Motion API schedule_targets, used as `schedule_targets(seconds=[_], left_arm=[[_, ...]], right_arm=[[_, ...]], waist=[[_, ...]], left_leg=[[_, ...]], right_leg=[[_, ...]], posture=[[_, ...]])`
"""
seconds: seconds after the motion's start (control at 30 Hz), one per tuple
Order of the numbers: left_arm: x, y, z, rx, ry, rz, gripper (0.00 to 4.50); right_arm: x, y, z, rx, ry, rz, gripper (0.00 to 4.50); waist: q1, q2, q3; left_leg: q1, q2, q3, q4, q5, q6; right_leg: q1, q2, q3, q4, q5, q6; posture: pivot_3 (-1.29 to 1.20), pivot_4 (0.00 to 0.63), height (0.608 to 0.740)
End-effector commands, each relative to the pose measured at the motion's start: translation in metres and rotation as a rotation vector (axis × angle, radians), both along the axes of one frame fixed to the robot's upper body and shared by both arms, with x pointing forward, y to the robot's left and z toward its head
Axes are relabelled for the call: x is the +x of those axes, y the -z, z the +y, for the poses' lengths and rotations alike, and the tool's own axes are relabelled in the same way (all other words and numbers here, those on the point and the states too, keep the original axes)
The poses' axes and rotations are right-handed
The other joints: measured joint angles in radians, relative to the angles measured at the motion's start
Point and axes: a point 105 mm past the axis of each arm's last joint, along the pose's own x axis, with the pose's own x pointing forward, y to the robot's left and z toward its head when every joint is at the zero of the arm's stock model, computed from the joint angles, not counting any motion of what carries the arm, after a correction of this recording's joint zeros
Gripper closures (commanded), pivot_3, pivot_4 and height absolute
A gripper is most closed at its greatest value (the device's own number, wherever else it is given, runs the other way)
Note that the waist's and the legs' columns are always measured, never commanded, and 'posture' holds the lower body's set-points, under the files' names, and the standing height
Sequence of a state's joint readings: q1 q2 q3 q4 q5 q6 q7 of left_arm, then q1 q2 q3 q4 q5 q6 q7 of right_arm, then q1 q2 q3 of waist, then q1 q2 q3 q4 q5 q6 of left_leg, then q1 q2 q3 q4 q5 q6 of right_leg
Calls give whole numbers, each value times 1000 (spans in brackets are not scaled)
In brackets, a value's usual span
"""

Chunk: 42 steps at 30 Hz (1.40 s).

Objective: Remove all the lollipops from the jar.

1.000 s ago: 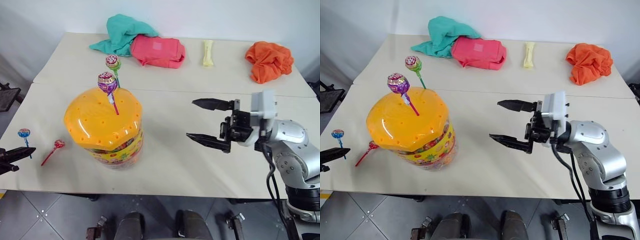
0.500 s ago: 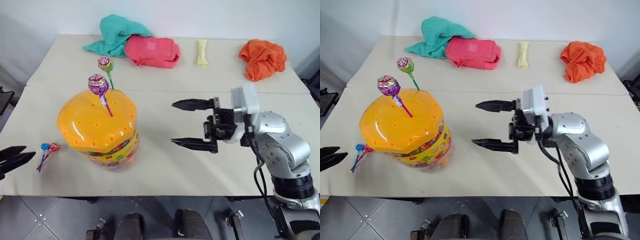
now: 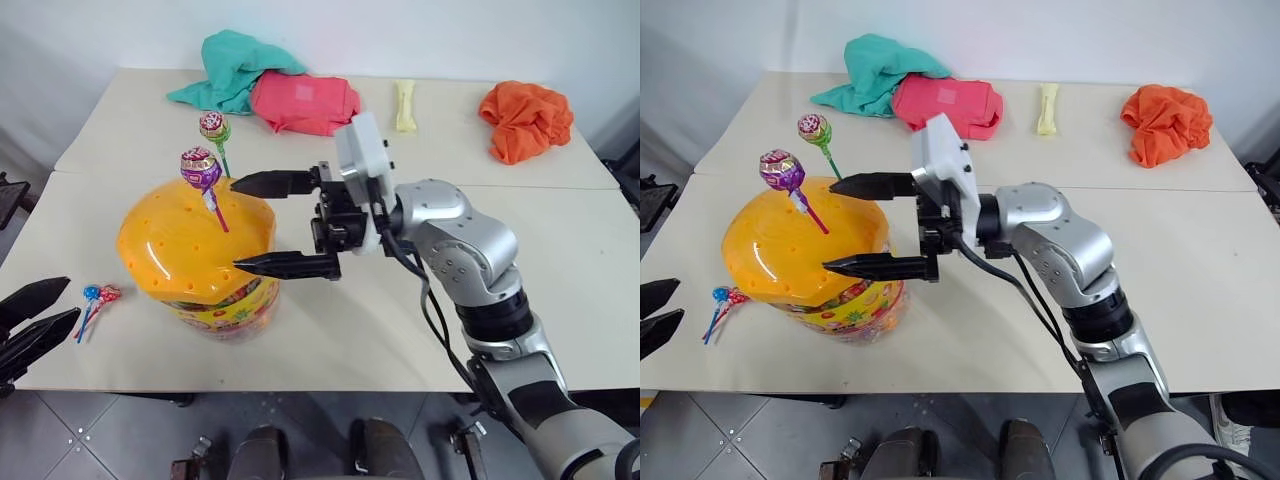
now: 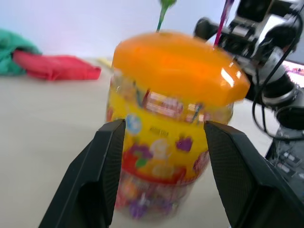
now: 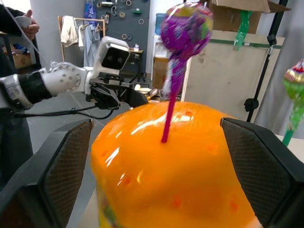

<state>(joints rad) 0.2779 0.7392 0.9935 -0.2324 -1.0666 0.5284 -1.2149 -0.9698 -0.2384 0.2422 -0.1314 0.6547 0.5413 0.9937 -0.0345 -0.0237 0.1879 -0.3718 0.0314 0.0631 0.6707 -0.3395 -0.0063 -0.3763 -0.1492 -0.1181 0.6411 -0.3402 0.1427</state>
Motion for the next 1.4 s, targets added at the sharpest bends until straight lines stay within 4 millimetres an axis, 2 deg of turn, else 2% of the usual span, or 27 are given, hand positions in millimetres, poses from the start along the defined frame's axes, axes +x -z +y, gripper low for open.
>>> schedule_targets(seconds=[0.03, 0.2, 0.37, 0.4, 0.47, 0.53, 0.67, 0.73, 0.8, 0.9, 0.97, 1.03, 1.13, 1.23, 1.3, 1.4], left_arm=[[-5, -17, -3, -11, -17, -83, 1678], [-5, -19, -6, -48, -29, -116, 1678], [-3, -21, -10, -60, -10, -122, 1678], [-2, -23, -12, -58, 1, -126, 1678], [-1, -26, -18, -52, 24, -136, 1678], [1, -28, -24, -44, 48, -144, 1678], [4, -28, -38, 2, 101, -140, 1678], [5, -29, -42, 16, 117, -138, 1678], [5, -29, -44, 42, 129, -133, 1678], [5, -29, -45, 76, 139, -118, 1678], [4, -28, -44, 86, 147, -99, 1678], [6, -26, -44, 112, 158, -78, 1678], [10, -26, -45, 137, 175, -81, 1678], [12, -30, -47, 139, 185, -93, 1678], [11, -32, -47, 147, 186, -95, 1678], [12, -36, -44, 152, 182, -101, 1678]], right_arm=[[-2, -16, 7, 33, 0, -27, 997], [-6, -16, 14, 31, -26, -27, 2711], [-8, -19, 11, 58, -54, -38, 4373], [-9, -23, 8, 83, -66, -43, 4445], [-9, -33, -5, 163, -94, -49, 4445], [1, -44, -24, 238, -57, -20, 4445], [21, -52, -81, 270, 85, 29, 4445], [38, -33, -113, 143, 259, -15, 4445], [57, -5, -154, -33, 462, -42, 4445], [84, 36, -238, -246, 821, -25, 4445], [87, 63, -279, -416, 966, -62, 4445], [83, 102, -311, -585, 1041, -53, 4445], [79, 143, -335, -713, 1103, -6, 4445], [78, 159, -344, -717, 1135, 42, 4445], [72, 168, -345, -738, 1104, 63, 3979], [67, 168, -346, -732, 1074, 86, 3118]], waist=[[-2, 0, 0], [-5, 0, 0], [-5, 0, 0], [-5, 0, 0], [-4, 0, 0], [-1, 0, 0], [9, 0, 0], [11, 0, 0], [11, 0, 0], [8, 0, 0], [5, 2, 1], [0, 3, 1], [-3, 3, 1], [-3, 4, 2], [0, 5, 2], [5, 5, 2]], left_leg=[[0, 0, 0, 0, 0, 0], [0, -1, 0, -2, 0, 0], [0, -1, 0, -2, 0, 0], [0, -1, 0, -2, 0, 0], [0, -1, 0, -2, 0, 0], [0, -1, 0, -2, 0, 0], [0, -1, -1, -1, -1, 1], [0, -2, -1, -1, -1, 2], [-1, -2, 0, -2, -1, 2], [-2, -5, 4, -4, -1, 3], [-1, -5, 7, -4, -1, 2], [-1, -3, 10, -4, -1, 2], [1, -2, 18, -4, -1, 2], [1, -1, 21, -3, -1, 2], [1, 0, 21, -2, -1, 2], [1, 0, 20, -1, -1, 2]], right_leg=[[0, 0, 0, 0, 0, 0], [0, 0, 0, 1, 0, 0], [0, 0, 0, 1, 0, 0], [0, 0, -1, 1, 0, 0], [0, 0, 0, 1, 0, 0], [0, 0, 0, 1, 0, 0], [0, 0, 0, 0, 0, 0], [1, 0, 1, -1, 0, 0], [2, 0, 1, -6, 0, 0], [3, 1, 1, -13, 0, 0], [3, 1, 1, -14, 0, 0], [1, 2, 2, -14, 0, 0], [2, 3, 2, -14, 0, 0], [1, 3, 6, -14, 0, 0], [1, 2, 7, -14, 0, 0], [2, 2, 7, -13, 0, 0]], posture=[[0, 150, 740], [0, 150, 740], [0, 150, 740], [0, 150, 740], [0, 150, 740], [0, 150, 740], [0, 150, 740], [0, 150, 740], [0, 150, 740], [0, 150, 740], [0, 150, 740], [0, 150, 740], [0, 150, 740], [0, 150, 740], [0, 150, 740], [0, 150, 740]])
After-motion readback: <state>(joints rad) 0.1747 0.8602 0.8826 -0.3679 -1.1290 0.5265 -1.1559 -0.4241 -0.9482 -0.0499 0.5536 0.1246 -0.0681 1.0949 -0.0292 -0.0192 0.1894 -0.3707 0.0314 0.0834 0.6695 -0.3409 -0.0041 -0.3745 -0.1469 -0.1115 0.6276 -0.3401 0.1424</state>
